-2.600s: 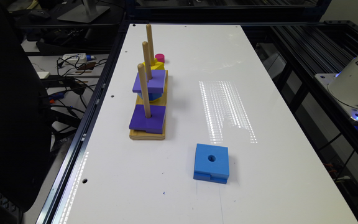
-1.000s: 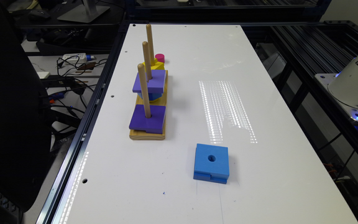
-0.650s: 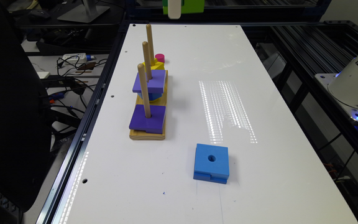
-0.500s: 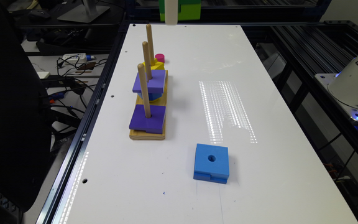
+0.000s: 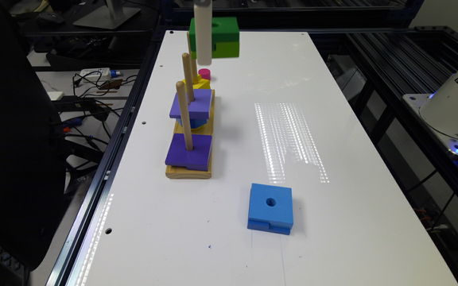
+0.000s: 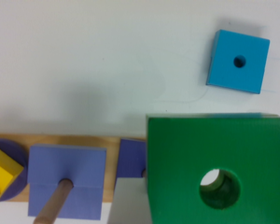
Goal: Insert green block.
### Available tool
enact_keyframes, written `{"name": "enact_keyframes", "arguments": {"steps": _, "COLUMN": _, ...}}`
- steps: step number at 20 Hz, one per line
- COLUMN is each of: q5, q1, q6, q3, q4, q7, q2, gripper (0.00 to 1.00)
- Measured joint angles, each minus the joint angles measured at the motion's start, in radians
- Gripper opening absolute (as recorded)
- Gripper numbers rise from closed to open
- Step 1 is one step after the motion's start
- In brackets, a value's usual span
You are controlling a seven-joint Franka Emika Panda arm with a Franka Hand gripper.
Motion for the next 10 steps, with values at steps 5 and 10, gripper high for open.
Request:
{"name": "enact_keyframes", "arguments": {"steps": 5, "q5": -0.0027, "q1": 0.001, "q6": 0.031, "q3": 0.003, "q4": 0.008, "q7": 0.003, "q2": 0.034, "gripper": 0.0}}
{"name": "enact_keyframes", "arguments": {"steps": 10, "q5": -0.0071, "q1": 0.005, "q6": 0.057, "q3": 0.004, "q4": 0.016, "q7": 0.009, "q2": 0.064, "gripper": 0.0}}
